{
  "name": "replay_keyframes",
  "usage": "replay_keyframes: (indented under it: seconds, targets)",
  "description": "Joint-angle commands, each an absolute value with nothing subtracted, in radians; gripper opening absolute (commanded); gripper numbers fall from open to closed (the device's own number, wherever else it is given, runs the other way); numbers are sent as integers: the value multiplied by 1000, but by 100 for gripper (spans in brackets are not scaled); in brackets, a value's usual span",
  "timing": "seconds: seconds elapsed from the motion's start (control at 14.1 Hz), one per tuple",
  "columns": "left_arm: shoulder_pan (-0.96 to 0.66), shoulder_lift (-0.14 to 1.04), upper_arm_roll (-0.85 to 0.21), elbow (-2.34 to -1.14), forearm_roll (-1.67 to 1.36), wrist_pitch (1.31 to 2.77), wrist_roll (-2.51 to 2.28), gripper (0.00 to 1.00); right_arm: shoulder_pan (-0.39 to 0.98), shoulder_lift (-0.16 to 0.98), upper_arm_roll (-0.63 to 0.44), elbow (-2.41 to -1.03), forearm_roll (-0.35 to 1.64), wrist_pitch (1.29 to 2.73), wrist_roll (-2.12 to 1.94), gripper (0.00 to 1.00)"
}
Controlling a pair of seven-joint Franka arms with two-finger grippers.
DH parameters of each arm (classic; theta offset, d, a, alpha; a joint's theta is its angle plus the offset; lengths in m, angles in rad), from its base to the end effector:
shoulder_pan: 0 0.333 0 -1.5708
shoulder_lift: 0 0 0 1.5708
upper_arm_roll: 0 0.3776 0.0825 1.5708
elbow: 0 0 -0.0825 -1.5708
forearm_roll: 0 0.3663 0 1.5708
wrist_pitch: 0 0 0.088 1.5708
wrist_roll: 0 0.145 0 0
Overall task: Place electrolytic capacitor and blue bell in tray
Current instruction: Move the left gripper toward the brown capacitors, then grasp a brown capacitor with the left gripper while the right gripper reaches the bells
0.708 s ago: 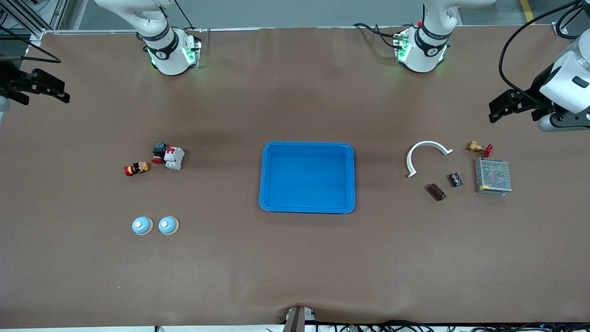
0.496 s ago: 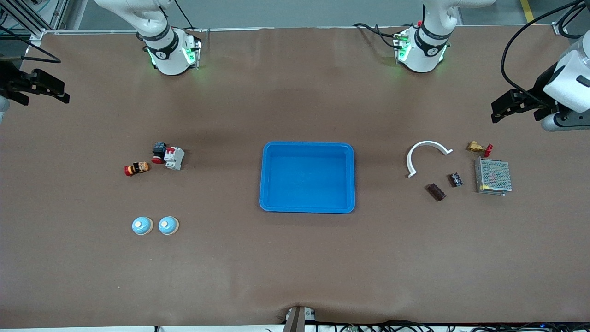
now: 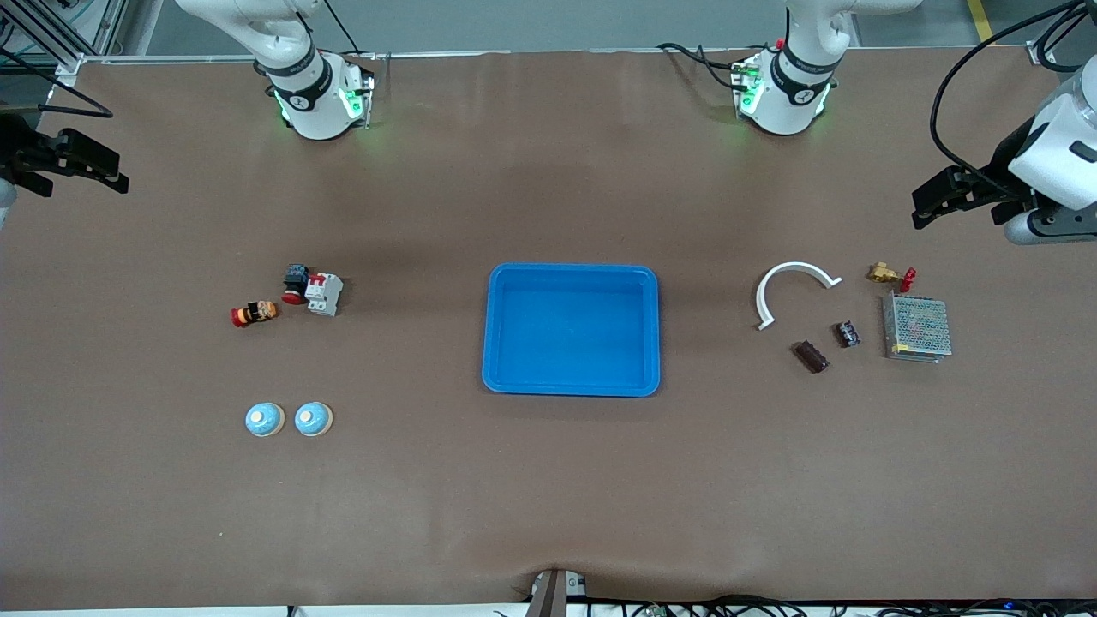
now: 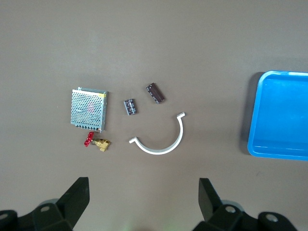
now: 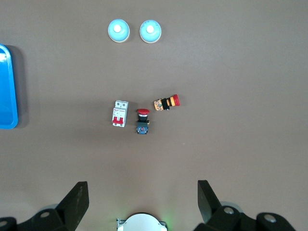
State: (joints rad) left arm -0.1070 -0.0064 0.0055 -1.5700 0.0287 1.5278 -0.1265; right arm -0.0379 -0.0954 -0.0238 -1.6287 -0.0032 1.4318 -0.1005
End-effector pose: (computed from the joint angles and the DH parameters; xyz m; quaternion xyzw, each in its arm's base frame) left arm 0.5262 -0.0493 0.6483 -0.9997 -0.0129 0.0162 0.0163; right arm 0.4810 -0.0309 0.6597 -0.9985 -0.0193 0.0506 0.0037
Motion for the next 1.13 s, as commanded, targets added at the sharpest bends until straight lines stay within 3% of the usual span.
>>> replay_keyframes:
  seconds: [0.0, 0.42, 1.06]
  targets:
    - [-106, 27, 5, -1549, 29, 1510, -135, 100, -38, -84, -20, -1603, -6, 1427, -97, 100]
    - [-112, 74, 3, -1565, 46, 1525, -158, 100, -40, -84, -20, -1598, -11, 1422, -98, 100]
    - [-86, 67, -34, -1837, 46, 1869, -379, 100, -34, -78, -18, -1598, -11, 1422, -104, 100]
